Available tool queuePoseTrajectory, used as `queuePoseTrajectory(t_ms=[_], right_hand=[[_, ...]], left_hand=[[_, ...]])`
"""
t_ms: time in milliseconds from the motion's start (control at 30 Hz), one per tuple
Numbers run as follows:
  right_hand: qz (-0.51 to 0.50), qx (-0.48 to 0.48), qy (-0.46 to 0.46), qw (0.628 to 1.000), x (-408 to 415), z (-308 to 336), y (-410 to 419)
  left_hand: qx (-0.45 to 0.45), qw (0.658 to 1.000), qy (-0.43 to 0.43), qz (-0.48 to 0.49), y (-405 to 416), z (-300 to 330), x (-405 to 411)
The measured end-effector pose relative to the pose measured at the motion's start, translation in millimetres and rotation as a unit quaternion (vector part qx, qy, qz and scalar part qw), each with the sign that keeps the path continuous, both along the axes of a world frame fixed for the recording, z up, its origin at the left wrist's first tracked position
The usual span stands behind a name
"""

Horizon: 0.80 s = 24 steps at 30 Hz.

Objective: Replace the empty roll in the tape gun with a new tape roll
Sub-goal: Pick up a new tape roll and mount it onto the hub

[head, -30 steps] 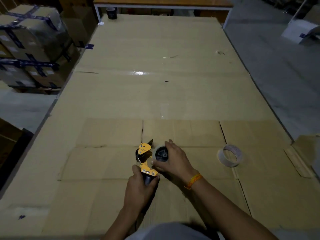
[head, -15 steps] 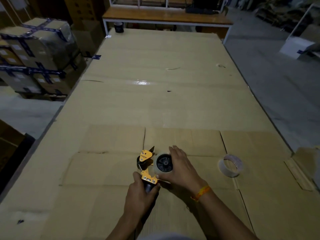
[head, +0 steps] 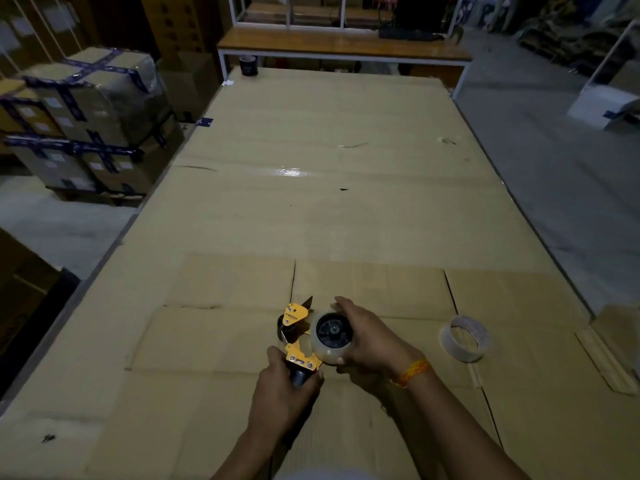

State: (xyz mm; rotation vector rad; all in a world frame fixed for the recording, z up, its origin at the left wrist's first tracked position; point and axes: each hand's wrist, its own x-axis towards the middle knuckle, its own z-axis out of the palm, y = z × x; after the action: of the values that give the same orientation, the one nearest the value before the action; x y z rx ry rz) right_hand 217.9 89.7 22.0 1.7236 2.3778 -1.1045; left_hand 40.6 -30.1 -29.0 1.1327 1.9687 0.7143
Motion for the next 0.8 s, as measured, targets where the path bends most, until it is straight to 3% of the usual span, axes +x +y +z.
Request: queuePoseTrajectory(t_ms=[200, 333, 433, 500, 600, 800], right_hand=[[0.028, 0.008, -0.005, 1.000, -1.2, 14.0, -1.2], [0.028, 0.117, 0.041, 0.992, -40.3, 17.6, -35.4], [0.003, 0.092, 0.065, 0.994, -72.3, 3.3, -49.0], [0.032, 0.084, 0.038, 0.995, -82.7, -5.0, -48.8], [0.078, 0.095, -0.006, 0.992, -85.9, -13.7, -44.3], [0.165, 0.132, -0.005, 0.977, -91.0, -15.5, -36.0]], left_hand=[[-0.012, 1.000, 0.009, 0.012, -0.2, 3.5, -16.6], [-0.065, 0.998, -0.007, 0.000, -8.8, 2.3, -24.1], [-0.059, 0.994, -0.090, 0.012, -23.1, -0.9, -21.1], [-0.053, 0.987, -0.153, 0.008, -30.5, 2.9, -16.8], [-0.047, 0.987, -0.152, -0.014, -33.8, -0.3, -14.8], [-0.071, 0.981, -0.177, 0.026, -32.8, -2.3, -13.5]])
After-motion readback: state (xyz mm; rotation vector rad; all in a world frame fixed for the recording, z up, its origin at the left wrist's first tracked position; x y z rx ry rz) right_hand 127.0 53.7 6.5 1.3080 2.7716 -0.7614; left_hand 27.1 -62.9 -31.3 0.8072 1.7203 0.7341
